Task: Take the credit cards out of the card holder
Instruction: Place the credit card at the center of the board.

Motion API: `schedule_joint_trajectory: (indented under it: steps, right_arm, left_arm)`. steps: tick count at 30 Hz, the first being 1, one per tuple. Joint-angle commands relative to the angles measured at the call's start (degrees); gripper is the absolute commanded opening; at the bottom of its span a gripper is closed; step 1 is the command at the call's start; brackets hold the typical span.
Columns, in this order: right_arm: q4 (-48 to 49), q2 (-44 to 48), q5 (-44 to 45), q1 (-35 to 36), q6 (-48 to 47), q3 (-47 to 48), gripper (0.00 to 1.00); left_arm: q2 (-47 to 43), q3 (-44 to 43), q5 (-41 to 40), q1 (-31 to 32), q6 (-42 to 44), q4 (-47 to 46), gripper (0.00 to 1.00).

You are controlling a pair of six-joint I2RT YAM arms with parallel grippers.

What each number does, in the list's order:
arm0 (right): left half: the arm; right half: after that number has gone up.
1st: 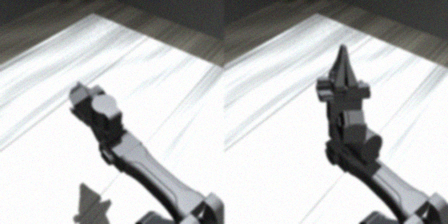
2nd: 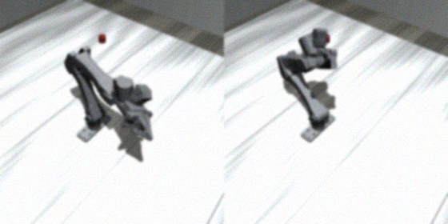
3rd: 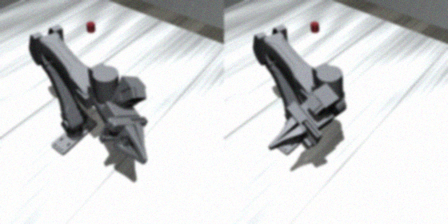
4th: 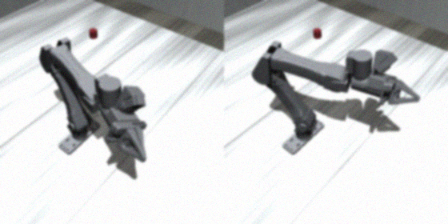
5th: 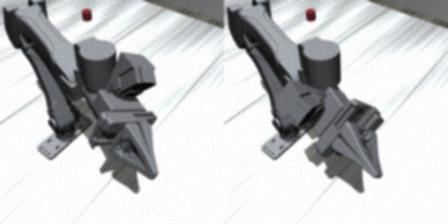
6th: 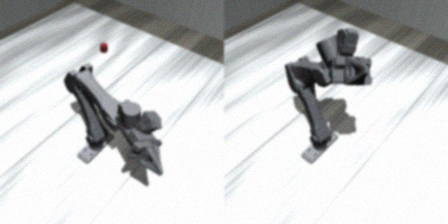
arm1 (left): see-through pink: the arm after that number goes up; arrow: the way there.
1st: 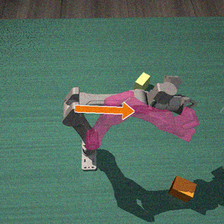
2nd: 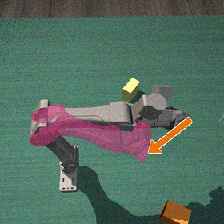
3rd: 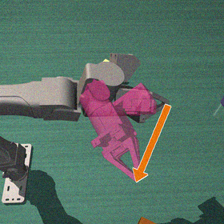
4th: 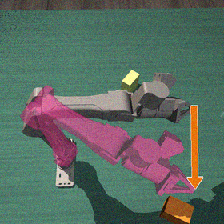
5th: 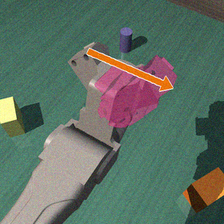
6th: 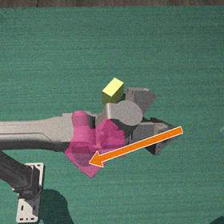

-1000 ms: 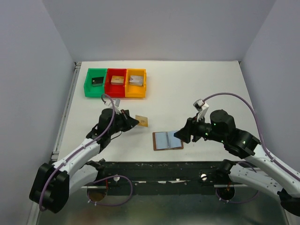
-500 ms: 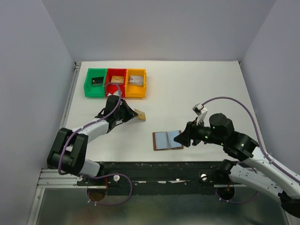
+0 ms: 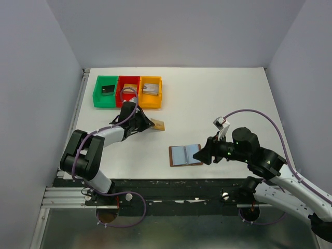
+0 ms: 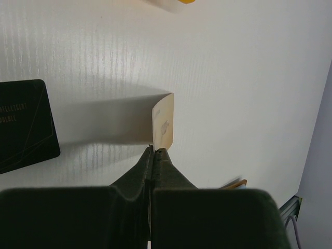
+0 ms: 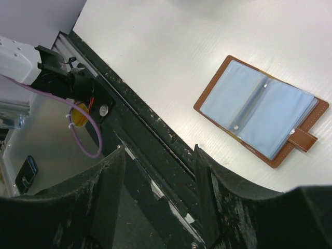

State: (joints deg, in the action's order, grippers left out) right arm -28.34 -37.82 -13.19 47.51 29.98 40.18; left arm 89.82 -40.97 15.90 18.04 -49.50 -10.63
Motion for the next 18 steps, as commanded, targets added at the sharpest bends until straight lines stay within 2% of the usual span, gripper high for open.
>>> schedule_joint_trajectory:
  steps: [1, 6, 10, 18]
  right_arm:
    - [0.48, 0.21, -0.61, -0.31, -0.71, -0.81, 0.63]
    - [0.21, -0.50, 0.01, -0.22, -1.06, -0.63, 0.63]
    - [0.21, -1.29, 0.18, -0.31, -1.15, -0.46, 0.63]
    - [0.12, -1.99, 0.88, -0.31, -1.15, -0.11, 0.63]
  left_arm:
    - [0.97, -1.04, 0.71, -0.64, 2.56, 1.14, 0.08]
    - [0.97, -1.48, 0.36, -1.34, 4.23, 3.42, 0.30]
    - [0.71, -2.01, 0.18, -1.43, 5.28, 4.39, 0.36]
    - [0.00, -3.50, -0.87, -1.96, 7.13, 6.94, 0.42]
